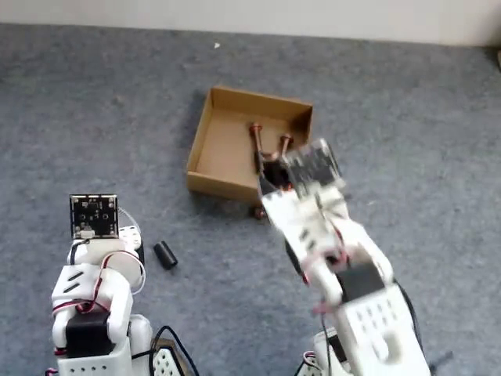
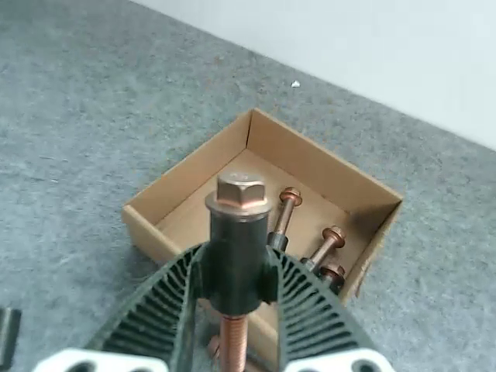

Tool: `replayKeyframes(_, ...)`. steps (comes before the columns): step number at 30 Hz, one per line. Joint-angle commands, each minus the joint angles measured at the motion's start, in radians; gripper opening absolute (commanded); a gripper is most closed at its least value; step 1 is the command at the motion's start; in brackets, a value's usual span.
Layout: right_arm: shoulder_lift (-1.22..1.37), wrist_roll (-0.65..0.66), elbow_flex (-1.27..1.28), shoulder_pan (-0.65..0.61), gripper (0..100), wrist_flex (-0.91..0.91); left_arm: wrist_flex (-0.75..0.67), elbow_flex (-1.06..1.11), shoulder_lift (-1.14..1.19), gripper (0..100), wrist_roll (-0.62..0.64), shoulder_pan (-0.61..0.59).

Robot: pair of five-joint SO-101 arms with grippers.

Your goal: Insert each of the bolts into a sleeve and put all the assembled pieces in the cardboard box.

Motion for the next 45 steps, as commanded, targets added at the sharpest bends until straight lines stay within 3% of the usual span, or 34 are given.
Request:
replayKeyframes(1, 0.220, 0.009, -0.154, -0.002, 0.6, -0.130, -0.006, -0.002, -0.002, 1, -0.009, -0.013)
replayKeyframes(12, 0.657, 0.008, -0.311, -0.002, 0.8, -0.260, -0.006, -0.002, -0.002, 1, -0.011, -0.013)
replayKeyframes(17, 0.734, 0.002, -0.343, 0.033, 8.4, -0.257, -0.006, -0.002, -0.002, 1, -0.012, -0.015)
replayKeyframes(22, 0.733, 0.002, -0.386, 0.051, 15.9, -0.142, -0.012, -0.001, -0.002, 1, -0.009, -0.087)
replayKeyframes(28, 0.733, 0.002, -0.455, 0.036, 16.6, 0.019, -0.028, -0.002, -0.002, 1, -0.008, -0.131)
replayKeyframes(36, 0.731, 0.002, -0.483, -0.174, 16.6, 0.226, -0.064, -0.002, -0.002, 1, 0.087, -0.259)
replayKeyframes(42, 0.733, -0.006, -0.478, -0.398, 16.6, 0.251, -0.064, -0.008, -0.002, 1, 0.092, -0.318)
replayKeyframes(45, 0.743, -0.086, -0.481, -0.499, 16.6, 0.243, -0.064, -0.008, -0.002, 1, 0.092, -0.321)
